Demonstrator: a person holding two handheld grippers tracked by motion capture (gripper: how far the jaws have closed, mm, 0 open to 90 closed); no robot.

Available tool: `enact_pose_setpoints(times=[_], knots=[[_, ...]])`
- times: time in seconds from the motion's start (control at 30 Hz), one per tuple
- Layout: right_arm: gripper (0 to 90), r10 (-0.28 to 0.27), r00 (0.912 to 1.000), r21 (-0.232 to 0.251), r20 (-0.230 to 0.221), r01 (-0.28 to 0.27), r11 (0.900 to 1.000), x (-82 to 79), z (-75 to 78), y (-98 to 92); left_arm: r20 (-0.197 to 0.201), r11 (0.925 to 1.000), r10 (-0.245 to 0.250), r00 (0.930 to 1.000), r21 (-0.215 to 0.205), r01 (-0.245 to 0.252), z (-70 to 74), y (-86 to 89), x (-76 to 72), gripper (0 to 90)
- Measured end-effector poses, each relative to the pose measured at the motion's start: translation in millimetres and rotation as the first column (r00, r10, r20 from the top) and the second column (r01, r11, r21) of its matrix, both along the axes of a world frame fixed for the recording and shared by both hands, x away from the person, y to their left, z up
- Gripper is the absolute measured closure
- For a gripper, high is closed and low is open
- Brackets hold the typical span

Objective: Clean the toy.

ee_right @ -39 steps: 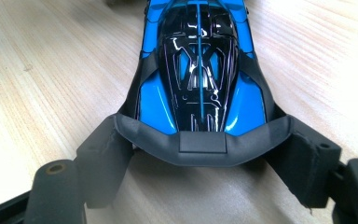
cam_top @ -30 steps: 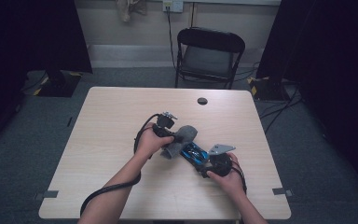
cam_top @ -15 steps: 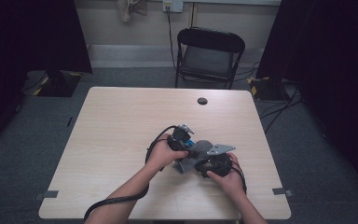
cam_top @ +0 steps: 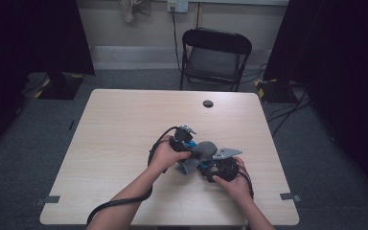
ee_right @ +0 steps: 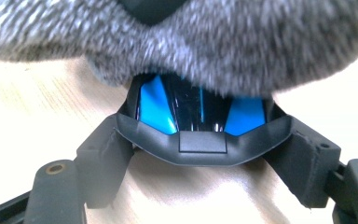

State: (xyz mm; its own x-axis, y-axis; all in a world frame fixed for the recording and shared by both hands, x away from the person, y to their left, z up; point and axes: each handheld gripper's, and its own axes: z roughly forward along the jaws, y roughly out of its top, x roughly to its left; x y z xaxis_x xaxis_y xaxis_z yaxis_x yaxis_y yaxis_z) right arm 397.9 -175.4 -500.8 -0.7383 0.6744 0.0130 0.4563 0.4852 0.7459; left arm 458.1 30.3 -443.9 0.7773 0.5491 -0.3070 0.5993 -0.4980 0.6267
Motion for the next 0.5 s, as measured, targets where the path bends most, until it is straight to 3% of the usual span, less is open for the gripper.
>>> enact_pose_setpoints(times=[0.13, 0.23, 0.5], knots=[[25.3, 0.001, 1.0000, 0.000, 0.001, -0.001, 1.000, 0.1, -0.1, 0.0, 0.013, 0.9993, 0.028, 0.9995, 0.024, -0.028, 1.3, 7.9, 8.3, 71.4], [25.3, 0.001, 1.0000, 0.001, 0.000, -0.001, 1.000, 0.1, 0.0, -0.2, 0.012, 0.9975, 0.067, 0.9976, 0.023, -0.068, 0.1, 14.0, 14.9, 71.4], [25.3, 0.002, 1.0000, 0.000, 0.001, -0.002, 1.000, 0.1, 0.0, -0.2, 0.010, 0.9930, 0.114, 0.9935, 0.031, -0.114, -2.1, 23.9, 26.0, 71.4]])
